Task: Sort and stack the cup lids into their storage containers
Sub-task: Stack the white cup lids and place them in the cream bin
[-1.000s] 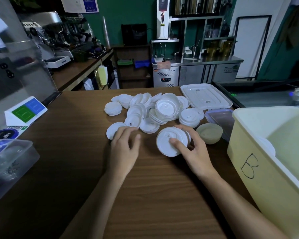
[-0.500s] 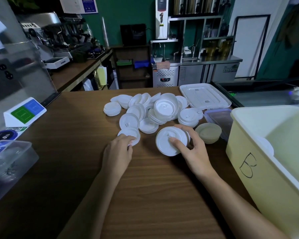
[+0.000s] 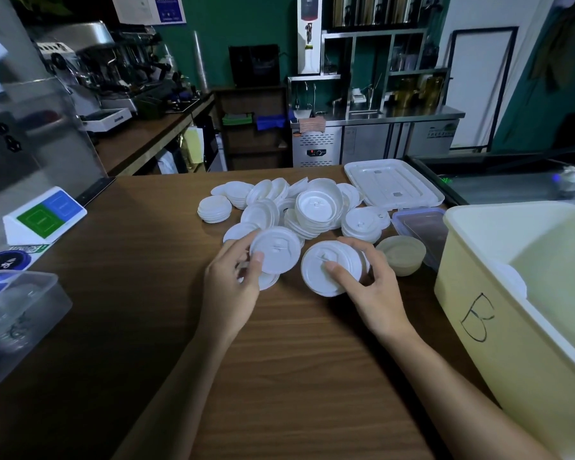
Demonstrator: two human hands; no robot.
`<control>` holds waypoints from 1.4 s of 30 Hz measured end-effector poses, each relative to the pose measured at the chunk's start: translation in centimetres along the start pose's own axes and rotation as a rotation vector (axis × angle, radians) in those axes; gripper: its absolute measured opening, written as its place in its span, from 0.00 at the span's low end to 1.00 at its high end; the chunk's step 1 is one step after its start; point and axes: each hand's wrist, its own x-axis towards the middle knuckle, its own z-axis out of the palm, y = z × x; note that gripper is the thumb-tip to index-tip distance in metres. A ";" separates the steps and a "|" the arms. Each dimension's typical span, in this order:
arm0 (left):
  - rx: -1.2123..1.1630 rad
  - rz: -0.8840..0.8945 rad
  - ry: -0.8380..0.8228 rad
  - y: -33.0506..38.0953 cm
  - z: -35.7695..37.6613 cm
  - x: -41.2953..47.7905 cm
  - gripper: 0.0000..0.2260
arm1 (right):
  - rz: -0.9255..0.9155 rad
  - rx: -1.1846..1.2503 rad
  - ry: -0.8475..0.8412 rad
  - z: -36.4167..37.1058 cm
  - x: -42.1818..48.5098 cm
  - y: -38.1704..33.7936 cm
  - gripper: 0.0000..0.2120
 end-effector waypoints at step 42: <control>-0.462 -0.270 -0.583 1.3 2.2 -1.7 0.29 | 0.022 0.212 -0.222 0.3 -0.9 -1.8 0.27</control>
